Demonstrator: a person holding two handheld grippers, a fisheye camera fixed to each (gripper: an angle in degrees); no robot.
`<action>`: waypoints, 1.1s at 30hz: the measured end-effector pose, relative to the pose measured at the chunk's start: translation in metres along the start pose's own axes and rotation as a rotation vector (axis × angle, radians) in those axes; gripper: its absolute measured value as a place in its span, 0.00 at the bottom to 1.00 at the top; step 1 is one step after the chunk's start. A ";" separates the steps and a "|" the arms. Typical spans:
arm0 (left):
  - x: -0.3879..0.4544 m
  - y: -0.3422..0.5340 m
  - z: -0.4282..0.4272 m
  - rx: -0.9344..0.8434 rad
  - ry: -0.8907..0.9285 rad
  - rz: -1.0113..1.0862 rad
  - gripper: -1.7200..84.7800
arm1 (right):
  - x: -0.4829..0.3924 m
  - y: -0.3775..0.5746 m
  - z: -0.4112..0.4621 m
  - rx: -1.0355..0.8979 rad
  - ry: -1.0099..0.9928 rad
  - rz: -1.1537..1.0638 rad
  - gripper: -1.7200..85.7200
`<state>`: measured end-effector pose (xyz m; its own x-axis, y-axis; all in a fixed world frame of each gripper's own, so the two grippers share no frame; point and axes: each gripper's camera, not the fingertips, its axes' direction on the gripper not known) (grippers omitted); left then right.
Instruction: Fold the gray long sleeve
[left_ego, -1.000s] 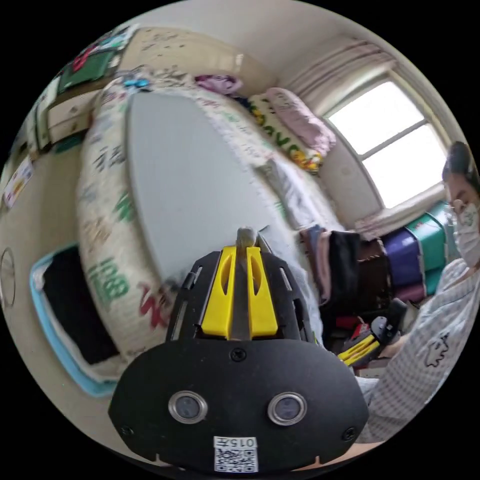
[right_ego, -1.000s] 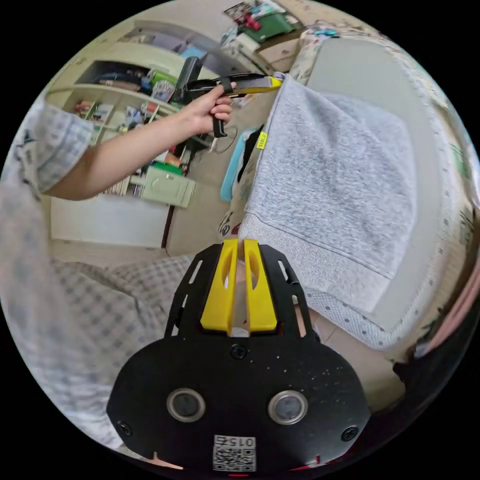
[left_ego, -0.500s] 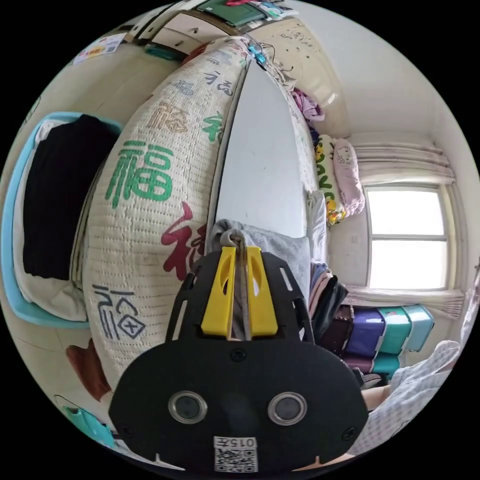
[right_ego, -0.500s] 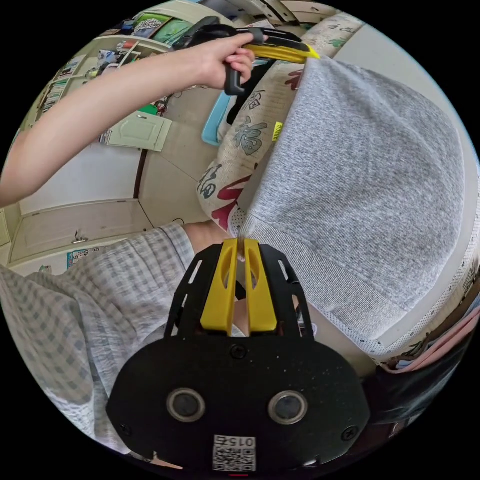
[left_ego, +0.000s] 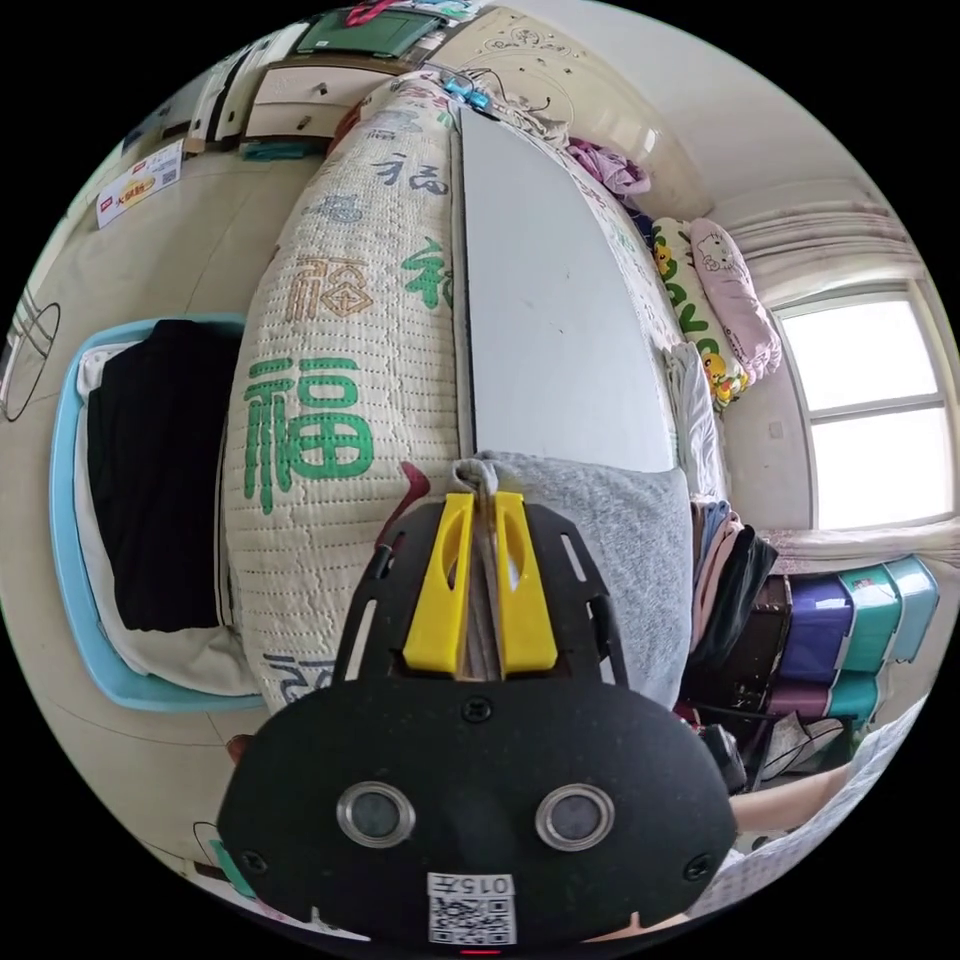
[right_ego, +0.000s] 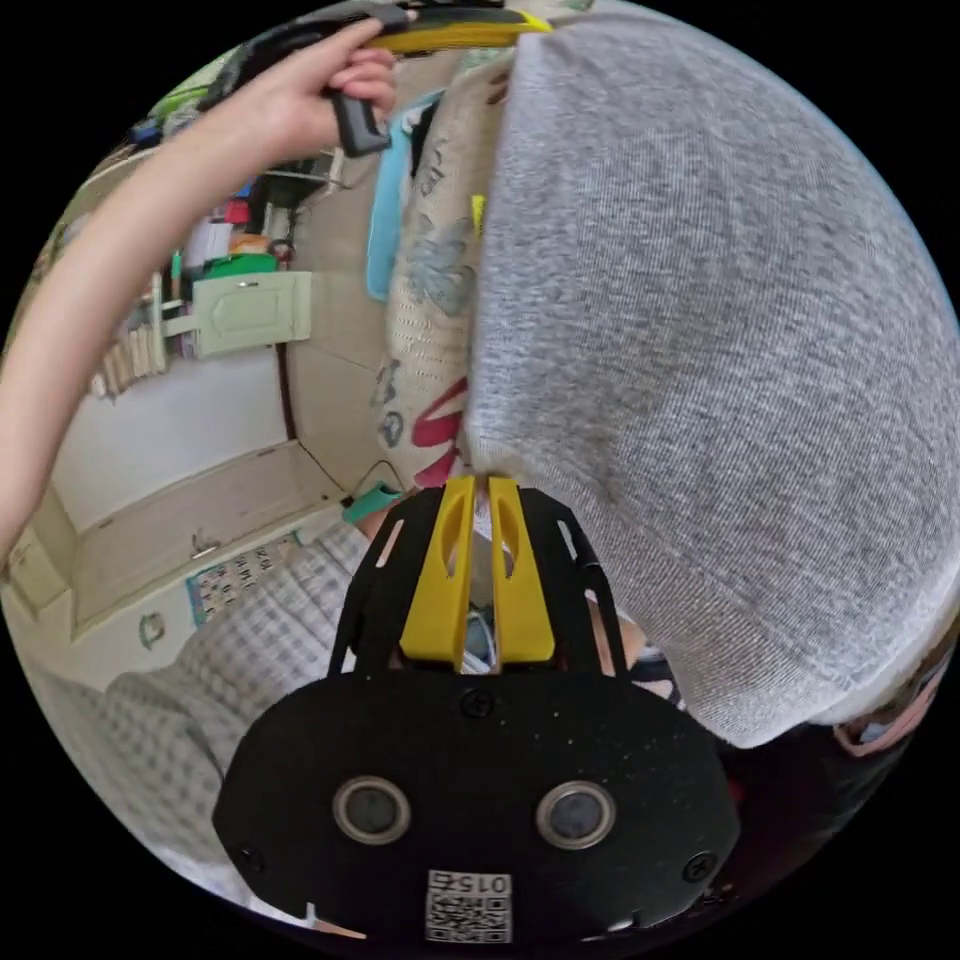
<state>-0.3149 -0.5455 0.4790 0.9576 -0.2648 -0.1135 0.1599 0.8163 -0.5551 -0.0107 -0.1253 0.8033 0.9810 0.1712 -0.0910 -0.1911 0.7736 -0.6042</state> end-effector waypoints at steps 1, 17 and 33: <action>-0.006 0.000 -0.003 0.004 0.019 -0.017 0.08 | -0.008 0.009 -0.017 0.052 -0.087 -0.084 0.07; -0.065 0.010 0.017 0.037 0.329 -0.016 0.25 | 0.133 -0.010 -0.237 0.618 -0.013 0.242 0.18; -0.127 0.018 0.037 0.002 0.518 -0.042 0.15 | 0.044 -0.044 -0.239 0.448 -0.010 0.100 0.17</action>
<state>-0.4253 -0.4782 0.5136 0.7063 -0.5164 -0.4842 0.1971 0.8004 -0.5662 0.0490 -0.2974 0.6360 0.9571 0.2625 -0.1225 -0.2823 0.9402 -0.1905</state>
